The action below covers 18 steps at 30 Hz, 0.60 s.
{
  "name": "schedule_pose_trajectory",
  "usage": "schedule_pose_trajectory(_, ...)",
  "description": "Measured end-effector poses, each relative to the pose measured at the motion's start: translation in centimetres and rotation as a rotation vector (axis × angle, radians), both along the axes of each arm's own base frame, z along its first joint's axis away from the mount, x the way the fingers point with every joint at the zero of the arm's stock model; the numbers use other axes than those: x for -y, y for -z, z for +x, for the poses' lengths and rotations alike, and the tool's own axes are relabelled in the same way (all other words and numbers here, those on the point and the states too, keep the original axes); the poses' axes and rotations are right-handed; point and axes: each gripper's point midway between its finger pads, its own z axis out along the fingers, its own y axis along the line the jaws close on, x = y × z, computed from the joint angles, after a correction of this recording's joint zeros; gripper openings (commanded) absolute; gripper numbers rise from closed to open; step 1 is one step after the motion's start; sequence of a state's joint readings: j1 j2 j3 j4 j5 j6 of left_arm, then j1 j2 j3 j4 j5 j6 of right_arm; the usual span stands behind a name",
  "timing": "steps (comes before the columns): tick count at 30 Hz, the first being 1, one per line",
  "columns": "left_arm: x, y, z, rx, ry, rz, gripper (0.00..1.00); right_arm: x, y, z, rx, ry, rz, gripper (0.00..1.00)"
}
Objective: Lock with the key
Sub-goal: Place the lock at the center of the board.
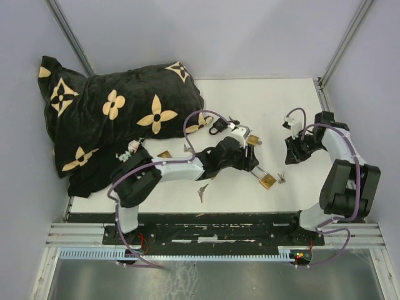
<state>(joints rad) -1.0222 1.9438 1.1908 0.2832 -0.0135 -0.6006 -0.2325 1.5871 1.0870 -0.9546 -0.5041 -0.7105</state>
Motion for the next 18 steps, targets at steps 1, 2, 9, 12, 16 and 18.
schedule_pose_trajectory(1, -0.6, -1.2, 0.0, 0.04, -0.003, 0.0, 0.67, 0.0, -1.0, 0.2, 0.048, 0.008, 0.011, 0.38)
schedule_pose_trajectory(2, -1.3, -2.3, 0.0, 0.075, -0.006, -0.003, 0.69, 0.0, -1.9, 0.3, 0.087, 0.017, 0.02, 0.4)
schedule_pose_trajectory(9, -7.1, -9.0, -1.1, 0.303, -0.047, -0.066, 0.99, 0.5, -7.7, 0.1, 0.376, 0.094, 0.123, 0.51)
schedule_pose_trajectory(12, -9.8, -10.2, -1.8, 0.342, -0.081, -0.102, 0.99, 0.3, -9.2, -0.3, 0.452, 0.109, 0.175, 0.62)
schedule_pose_trajectory(16, -12.9, -11.1, -2.8, 0.365, -0.091, -0.149, 0.99, -0.6, -10.6, -0.4, 0.521, 0.089, 0.234, 0.99)
schedule_pose_trajectory(18, -13.9, -12.0, -3.6, 0.378, -0.085, -0.179, 0.99, -1.2, -11.0, -0.2, 0.544, 0.084, 0.268, 0.99)
